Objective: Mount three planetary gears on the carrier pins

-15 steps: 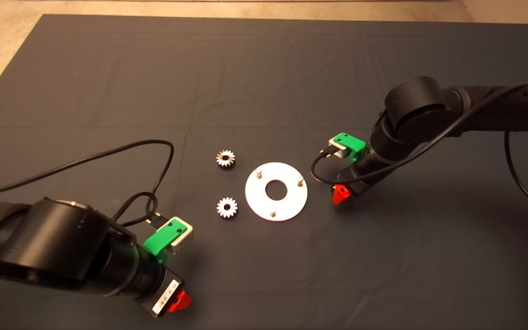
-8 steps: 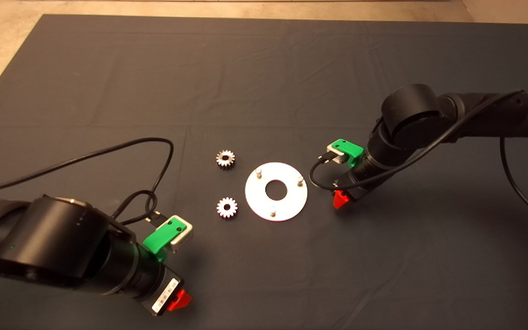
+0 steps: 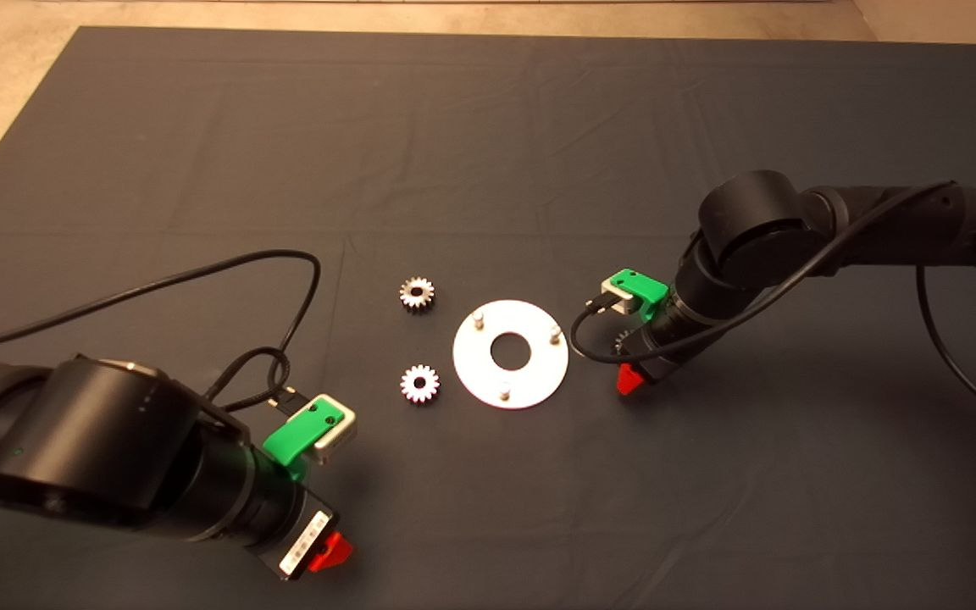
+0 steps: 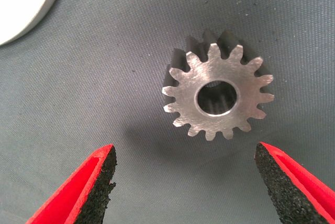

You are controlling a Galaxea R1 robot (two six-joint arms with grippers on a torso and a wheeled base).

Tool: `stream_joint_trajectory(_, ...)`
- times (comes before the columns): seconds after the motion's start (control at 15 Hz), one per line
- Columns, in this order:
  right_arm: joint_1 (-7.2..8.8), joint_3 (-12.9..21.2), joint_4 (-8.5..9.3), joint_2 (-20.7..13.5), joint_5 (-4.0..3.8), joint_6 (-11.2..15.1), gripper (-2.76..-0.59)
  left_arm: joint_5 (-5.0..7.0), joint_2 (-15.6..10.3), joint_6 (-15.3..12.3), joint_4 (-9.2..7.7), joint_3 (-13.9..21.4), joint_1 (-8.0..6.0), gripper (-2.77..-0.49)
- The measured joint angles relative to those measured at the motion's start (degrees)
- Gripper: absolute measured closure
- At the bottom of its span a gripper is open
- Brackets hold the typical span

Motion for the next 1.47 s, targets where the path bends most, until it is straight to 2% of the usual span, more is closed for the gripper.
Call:
stream_joint_trajectory(0.33, 0.0, -1.4, -0.73, 0.7, 0.0, -1.5, -1.96, 0.02, 0.0, 0.0, -0.41, 0.1, -0.44, -2.33)
stream_joint_trajectory(0.47, 0.0, -1.9, -1.04, 0.8, -0.02, -2.4, -1.82, 0.02, 0.0, 0.0, -0.52, 0.1, -0.46, -2.33)
stream_joint_trajectory(0.67, 0.0, -2.3, -1.86, 0.9, 0.0, -3.6, -1.79, 0.04, -0.1, 0.0, -0.74, 0.2, -0.91, -2.33)
stream_joint_trajectory(0.8, 0.0, -2.3, -2.44, 1.1, -0.02, -3.9, -1.69, 0.04, -0.2, 0.0, -0.9, 0.2, -1.1, -2.33)
stream_joint_trajectory(1.07, 0.0, -2.4, -3.59, 1.2, 0.0, -4.3, -1.67, 0.02, -0.2, 0.0, -1.17, 0.2, -1.11, -2.33)
stream_joint_trajectory(1.27, 0.0, -2.4, -4.13, 1.3, 0.01, -4.5, -1.51, 0.02, -0.2, 0.0, -1.41, 0.2, -1.69, -2.33)
stream_joint_trajectory(1.47, 0.0, -2.4, -4.94, 1.6, 0.0, -4.5, -1.51, 0.02, -0.2, 0.0, -1.87, 0.3, -1.9, -2.33)
